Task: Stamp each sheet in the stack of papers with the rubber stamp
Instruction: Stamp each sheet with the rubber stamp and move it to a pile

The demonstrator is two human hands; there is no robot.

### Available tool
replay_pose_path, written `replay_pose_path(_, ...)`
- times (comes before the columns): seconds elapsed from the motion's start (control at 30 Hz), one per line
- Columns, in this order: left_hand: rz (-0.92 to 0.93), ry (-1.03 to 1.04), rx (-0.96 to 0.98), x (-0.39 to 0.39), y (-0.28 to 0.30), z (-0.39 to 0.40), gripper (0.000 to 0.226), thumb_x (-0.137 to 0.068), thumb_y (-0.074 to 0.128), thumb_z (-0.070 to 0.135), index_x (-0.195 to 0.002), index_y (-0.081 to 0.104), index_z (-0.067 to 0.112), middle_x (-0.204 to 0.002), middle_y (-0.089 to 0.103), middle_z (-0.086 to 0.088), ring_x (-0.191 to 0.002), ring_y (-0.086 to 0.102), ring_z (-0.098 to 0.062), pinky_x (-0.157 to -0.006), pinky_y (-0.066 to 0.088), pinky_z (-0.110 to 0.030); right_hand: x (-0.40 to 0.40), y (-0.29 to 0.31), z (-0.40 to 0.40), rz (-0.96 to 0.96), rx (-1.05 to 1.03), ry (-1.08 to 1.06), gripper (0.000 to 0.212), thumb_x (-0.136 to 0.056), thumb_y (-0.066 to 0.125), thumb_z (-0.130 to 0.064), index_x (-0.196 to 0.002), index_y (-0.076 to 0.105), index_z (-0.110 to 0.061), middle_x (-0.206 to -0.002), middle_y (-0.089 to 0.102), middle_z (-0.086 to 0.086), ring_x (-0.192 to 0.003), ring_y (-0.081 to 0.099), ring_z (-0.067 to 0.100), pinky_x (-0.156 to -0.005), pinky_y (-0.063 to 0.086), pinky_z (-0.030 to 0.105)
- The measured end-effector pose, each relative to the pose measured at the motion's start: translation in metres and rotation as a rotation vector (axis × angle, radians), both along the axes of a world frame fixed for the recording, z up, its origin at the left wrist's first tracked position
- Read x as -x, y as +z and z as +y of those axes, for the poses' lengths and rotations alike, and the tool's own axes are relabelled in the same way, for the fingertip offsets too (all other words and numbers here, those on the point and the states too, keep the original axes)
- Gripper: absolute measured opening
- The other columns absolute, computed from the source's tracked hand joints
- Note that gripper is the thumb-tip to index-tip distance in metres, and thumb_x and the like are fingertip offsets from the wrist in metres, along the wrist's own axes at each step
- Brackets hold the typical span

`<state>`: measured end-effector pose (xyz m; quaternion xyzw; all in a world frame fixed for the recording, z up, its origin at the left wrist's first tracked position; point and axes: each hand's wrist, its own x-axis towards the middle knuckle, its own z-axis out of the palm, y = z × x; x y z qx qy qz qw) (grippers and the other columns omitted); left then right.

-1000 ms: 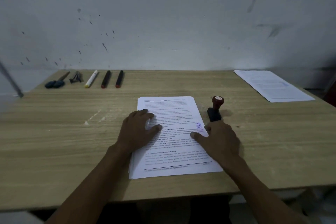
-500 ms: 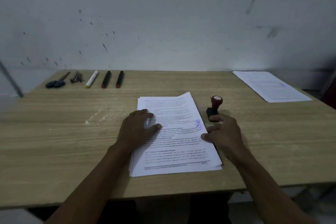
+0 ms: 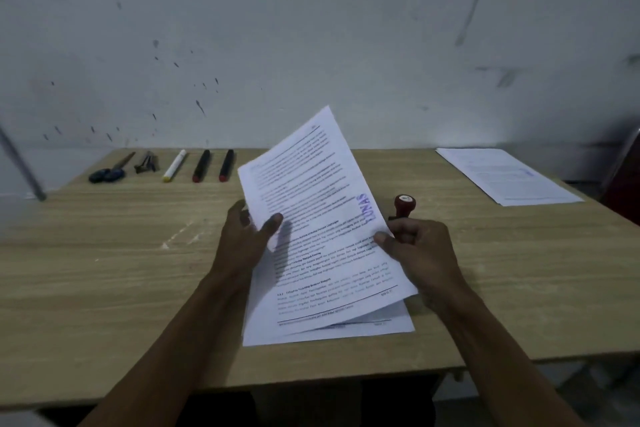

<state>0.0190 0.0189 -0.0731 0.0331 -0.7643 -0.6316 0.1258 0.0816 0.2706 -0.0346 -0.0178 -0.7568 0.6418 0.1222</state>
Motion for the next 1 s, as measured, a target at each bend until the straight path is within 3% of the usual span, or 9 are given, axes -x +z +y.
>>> replay_pose_path(0.1,-0.017,0.012,-0.393,0.001,0.01,0.001,0.025,-0.088,0.067,0.012,-0.111,0.065,0.002,-0.093,0.075,0.001,-0.095,0.07,-0.021,-0.07,0.054,-0.026,-0.001,0.008,0.002,0.041,0.071,0.014,0.013,-0.084,0.072,0.0,-0.092,0.076,-0.009,-0.081,0.077,0.005,-0.076,0.075,0.022,-0.069,0.061,0.035)
replay_pose_path(0.2,0.051,0.049,-0.321,0.004,0.028,0.002,0.011,-0.089,0.065,0.007,-0.097,0.069,0.001,-0.064,0.072,0.013,-0.067,0.069,-0.01,-0.052,0.052,-0.017,-0.001,0.018,0.008,0.081,0.114,0.001,0.014,-0.083,0.073,0.001,-0.093,0.076,-0.008,-0.083,0.077,0.002,-0.076,0.075,0.02,-0.067,0.061,0.031)
replay_pose_path(0.33,0.089,0.026,-0.333,0.018,0.058,0.015,0.005,-0.083,0.072,0.009,-0.079,0.071,0.009,-0.064,0.073,0.007,-0.062,0.068,-0.013,-0.056,0.055,-0.022,0.004,0.032,0.027,0.12,0.104,-0.07,0.007,-0.082,0.075,-0.004,-0.088,0.076,-0.007,-0.082,0.077,0.004,-0.074,0.075,0.02,-0.064,0.061,0.031)
replay_pose_path(0.47,0.169,-0.005,-0.282,0.04,0.083,0.052,0.033,-0.079,0.078,0.013,-0.07,0.06,-0.013,-0.068,0.062,-0.015,-0.062,0.055,-0.021,-0.061,0.045,-0.03,0.017,0.042,0.06,0.145,-0.059,-0.197,0.003,-0.082,0.078,-0.011,-0.082,0.077,-0.008,-0.074,0.076,0.0,-0.067,0.073,0.013,-0.061,0.055,0.03)
replay_pose_path(0.63,0.197,-0.08,-0.128,0.068,0.102,0.106,0.048,-0.075,0.081,0.017,-0.066,0.05,-0.019,-0.064,0.047,-0.013,-0.061,0.04,-0.019,-0.056,0.034,-0.028,0.032,0.049,0.109,0.133,-0.242,-0.318,0.007,-0.086,0.074,-0.014,-0.08,0.077,-0.013,-0.066,0.071,-0.011,-0.06,0.068,0.001,-0.056,0.046,0.016)
replay_pose_path(0.73,0.205,-0.117,-0.055,0.088,0.106,0.143,0.05,-0.07,0.085,0.02,-0.066,0.052,-0.018,-0.062,0.048,-0.013,-0.06,0.043,-0.02,-0.058,0.037,-0.032,0.04,0.052,0.143,0.098,-0.326,-0.421,0.012,-0.088,0.071,-0.017,-0.078,0.076,-0.013,-0.068,0.07,-0.007,-0.065,0.067,0.007,-0.058,0.046,0.021)
replay_pose_path(0.83,0.202,-0.131,0.002,0.106,0.109,0.182,0.05,-0.067,0.087,0.023,-0.062,0.054,-0.014,-0.059,0.047,-0.012,-0.056,0.044,-0.02,-0.055,0.037,-0.032,0.053,0.052,0.176,0.026,-0.398,-0.539,0.015,-0.087,0.072,-0.025,-0.075,0.075,-0.015,-0.073,0.071,-0.003,-0.075,0.067,0.017,-0.07,0.052,0.033)
replay_pose_path(1.0,0.097,-0.171,0.087,0.14,0.104,0.245,0.036,-0.078,0.079,0.018,-0.06,0.056,-0.004,-0.063,0.057,-0.015,-0.057,0.054,-0.021,-0.051,0.041,-0.031,0.081,0.044,0.229,-0.133,-0.518,-0.673,0.021,-0.082,0.077,-0.037,-0.068,0.07,-0.022,-0.078,0.07,0.0,-0.077,0.066,0.024,-0.067,0.047,0.031)
